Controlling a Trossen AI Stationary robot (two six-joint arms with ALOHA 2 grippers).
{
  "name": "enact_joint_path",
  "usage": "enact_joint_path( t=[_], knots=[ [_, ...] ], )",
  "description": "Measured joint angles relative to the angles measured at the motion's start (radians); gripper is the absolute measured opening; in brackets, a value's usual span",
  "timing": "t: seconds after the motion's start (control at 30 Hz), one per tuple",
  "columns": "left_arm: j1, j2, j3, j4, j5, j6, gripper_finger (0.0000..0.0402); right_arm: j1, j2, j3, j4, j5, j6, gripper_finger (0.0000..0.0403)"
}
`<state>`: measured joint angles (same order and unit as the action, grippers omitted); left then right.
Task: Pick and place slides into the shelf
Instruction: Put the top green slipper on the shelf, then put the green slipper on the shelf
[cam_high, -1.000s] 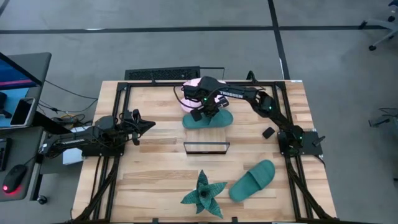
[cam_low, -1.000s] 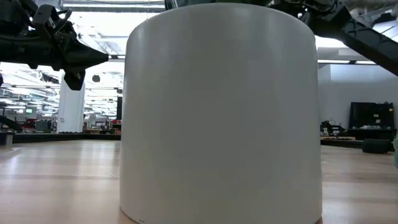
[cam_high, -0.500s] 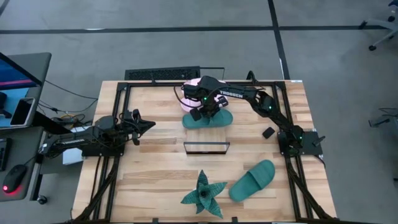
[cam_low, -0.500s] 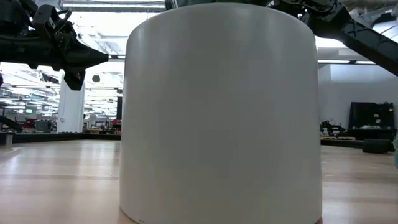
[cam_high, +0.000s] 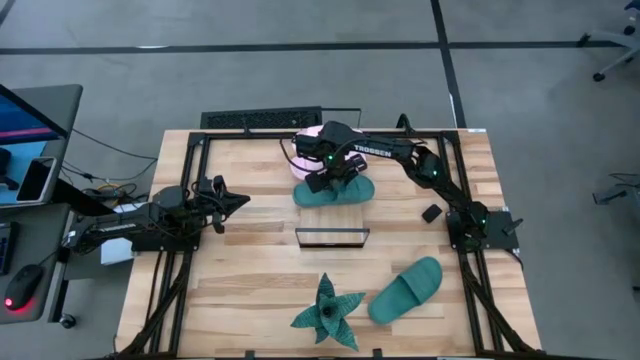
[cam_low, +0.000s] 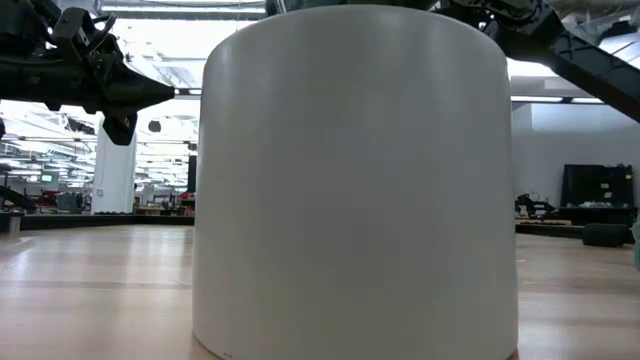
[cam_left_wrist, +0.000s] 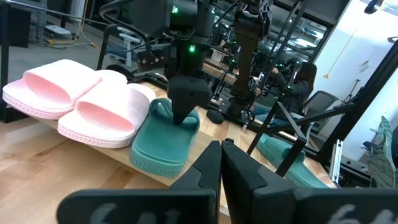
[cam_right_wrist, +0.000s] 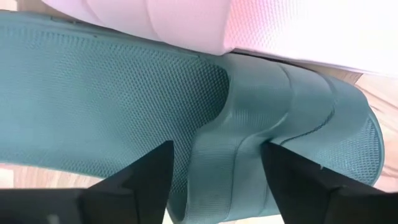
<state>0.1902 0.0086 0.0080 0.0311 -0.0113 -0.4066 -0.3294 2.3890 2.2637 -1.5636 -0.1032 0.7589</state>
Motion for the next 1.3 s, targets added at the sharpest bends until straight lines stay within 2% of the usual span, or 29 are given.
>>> enact_joint_path(
  t=[0.33, 0.8, 0.97, 1.1, 1.2, 1.3],
  knots=[
    [0.0, 0.0, 0.0, 0.0, 0.0, 0.0, 0.0, -0.002, -0.001, 0.091, -0.009, -0.001, -0.009, 0.0245],
    [0.0, 0.0, 0.0, 0.0, 0.0, 0.0, 0.0, -0.007, -0.067, 0.091, -0.004, -0.013, -0.063, 0.0244],
    [0.0, 0.0, 0.0, 0.0, 0.0, 0.0, 0.0, -0.015, -0.173, 0.091, -0.006, 0.095, -0.097, 0.0244],
    [0.0, 0.0, 0.0, 0.0, 0.0, 0.0, 0.0, -0.013, -0.3, 0.091, 0.003, 0.223, -0.137, 0.0244],
    [0.0, 0.0, 0.0, 0.0, 0.0, 0.0, 0.0, 0.005, -0.414, 0.091, 0.033, 0.332, -0.222, 0.0244],
    [0.0, 0.0, 0.0, 0.0, 0.0, 0.0, 0.0, 0.039, -0.528, 0.091, 0.114, 0.422, -0.377, 0.0244]
  ],
)
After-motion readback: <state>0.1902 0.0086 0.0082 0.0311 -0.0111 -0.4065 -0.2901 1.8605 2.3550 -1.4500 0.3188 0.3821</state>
